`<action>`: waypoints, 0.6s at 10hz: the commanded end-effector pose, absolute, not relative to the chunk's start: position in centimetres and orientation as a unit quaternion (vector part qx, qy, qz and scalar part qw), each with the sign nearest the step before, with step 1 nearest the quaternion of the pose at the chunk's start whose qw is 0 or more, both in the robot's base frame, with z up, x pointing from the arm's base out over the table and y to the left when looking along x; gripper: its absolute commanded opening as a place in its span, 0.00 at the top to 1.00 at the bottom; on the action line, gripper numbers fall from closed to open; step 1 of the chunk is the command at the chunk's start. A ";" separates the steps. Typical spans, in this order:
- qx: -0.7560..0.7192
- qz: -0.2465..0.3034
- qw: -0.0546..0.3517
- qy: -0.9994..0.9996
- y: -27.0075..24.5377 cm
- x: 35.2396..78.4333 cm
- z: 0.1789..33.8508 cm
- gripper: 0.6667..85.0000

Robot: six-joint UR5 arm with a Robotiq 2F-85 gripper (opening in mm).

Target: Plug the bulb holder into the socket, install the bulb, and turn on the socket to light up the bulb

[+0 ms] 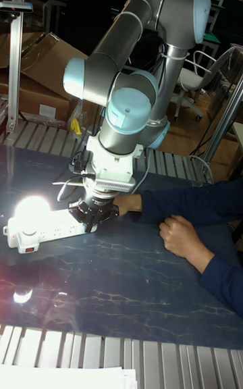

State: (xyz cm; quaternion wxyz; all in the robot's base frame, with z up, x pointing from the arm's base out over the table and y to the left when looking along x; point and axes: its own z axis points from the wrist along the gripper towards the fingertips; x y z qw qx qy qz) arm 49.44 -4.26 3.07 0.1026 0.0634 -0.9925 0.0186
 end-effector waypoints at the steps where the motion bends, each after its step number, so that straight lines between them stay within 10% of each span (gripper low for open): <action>1: 0.050 0.008 0.106 -0.993 -3.9 49.1 3.1 1.00; 6: 0.031 0.007 0.125 -0.992 -4.4 48.3 3.3 1.00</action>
